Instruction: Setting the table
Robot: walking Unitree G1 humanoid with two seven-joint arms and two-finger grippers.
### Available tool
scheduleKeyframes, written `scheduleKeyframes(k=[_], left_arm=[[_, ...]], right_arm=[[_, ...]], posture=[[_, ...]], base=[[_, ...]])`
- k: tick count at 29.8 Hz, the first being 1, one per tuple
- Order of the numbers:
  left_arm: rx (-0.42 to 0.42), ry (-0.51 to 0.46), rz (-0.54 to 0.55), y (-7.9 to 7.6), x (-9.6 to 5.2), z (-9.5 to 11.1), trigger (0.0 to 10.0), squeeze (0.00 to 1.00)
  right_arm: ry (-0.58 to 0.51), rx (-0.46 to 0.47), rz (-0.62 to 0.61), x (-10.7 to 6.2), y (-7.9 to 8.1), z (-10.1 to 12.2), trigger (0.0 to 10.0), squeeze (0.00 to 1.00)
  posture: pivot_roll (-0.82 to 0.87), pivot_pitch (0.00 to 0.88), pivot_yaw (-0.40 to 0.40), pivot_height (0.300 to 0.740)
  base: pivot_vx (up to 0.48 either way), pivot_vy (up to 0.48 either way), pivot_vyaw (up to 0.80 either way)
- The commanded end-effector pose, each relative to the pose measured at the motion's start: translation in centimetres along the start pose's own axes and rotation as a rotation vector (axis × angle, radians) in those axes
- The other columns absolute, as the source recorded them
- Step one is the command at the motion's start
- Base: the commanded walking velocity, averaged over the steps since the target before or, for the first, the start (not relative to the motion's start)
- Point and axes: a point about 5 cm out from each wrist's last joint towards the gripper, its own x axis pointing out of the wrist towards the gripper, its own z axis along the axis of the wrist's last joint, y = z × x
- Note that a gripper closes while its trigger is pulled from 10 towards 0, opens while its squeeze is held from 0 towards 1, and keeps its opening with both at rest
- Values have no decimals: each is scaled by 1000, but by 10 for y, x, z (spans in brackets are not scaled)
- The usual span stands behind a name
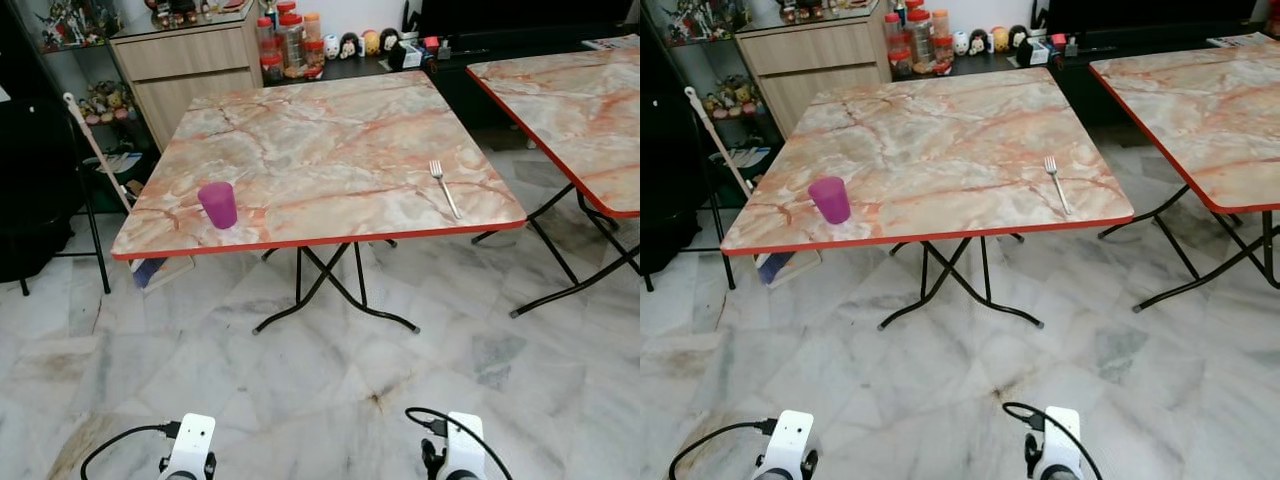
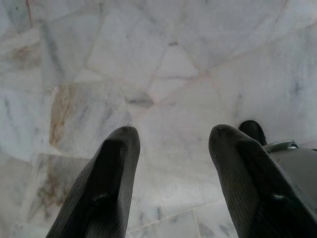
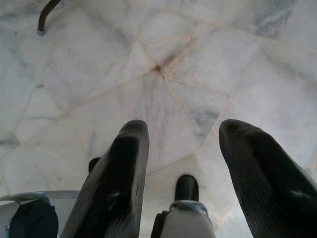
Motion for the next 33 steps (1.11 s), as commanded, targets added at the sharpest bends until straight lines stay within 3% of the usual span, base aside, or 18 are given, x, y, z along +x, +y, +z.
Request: scheduleKeyframes(k=[1, 19, 23, 33], left_arm=[[4, -4, 12, 5, 0, 1, 10000, 0], [-11, -7, 17, 4, 1, 3, 10000, 0], [-17, -3, 19, 5, 1, 1, 10000, 0], [-15, 2, 21, 5, 0, -2, 10000, 0]], right_arm=[[-14, 3, 9, 1, 3, 3, 10000, 0], [-40, -35, 22, 2, 3, 10, 10000, 0], [-35, 6, 3, 2, 0, 9, 10000, 0], [-38, -9, 11, 1, 1, 8, 10000, 0]], posture=[[41, 0, 88, 740], [40, 22, 82, 740], [40, 23, 84, 740], [42, 30, 85, 740]], base=[[300, 0, 0], [312, 0, 62], [309, 0, 348], [280, 0, 0]])
